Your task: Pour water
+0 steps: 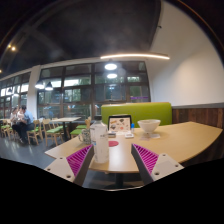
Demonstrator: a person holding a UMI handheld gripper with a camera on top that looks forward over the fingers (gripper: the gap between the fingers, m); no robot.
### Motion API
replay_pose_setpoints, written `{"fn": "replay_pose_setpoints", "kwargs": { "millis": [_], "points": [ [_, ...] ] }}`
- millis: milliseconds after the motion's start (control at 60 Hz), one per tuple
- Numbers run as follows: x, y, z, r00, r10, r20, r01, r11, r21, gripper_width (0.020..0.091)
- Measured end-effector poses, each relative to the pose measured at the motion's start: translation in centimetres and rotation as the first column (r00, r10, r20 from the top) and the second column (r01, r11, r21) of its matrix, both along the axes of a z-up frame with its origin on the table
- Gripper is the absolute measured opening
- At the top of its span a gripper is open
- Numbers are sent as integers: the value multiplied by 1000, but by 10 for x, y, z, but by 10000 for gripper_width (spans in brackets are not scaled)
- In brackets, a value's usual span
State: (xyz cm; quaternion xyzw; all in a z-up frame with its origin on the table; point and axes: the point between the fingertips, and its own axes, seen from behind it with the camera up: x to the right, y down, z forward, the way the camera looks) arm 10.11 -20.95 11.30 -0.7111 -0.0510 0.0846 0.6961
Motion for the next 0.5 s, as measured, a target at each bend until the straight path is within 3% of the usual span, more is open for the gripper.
{"fn": "replay_pose_setpoints", "kwargs": {
  "millis": [233,500],
  "points": [
    [-67,71,-25,997,23,80,-21,1000,-18,814],
    [-75,167,-22,975,-141,171,143,990,1,812]
  ]
}}
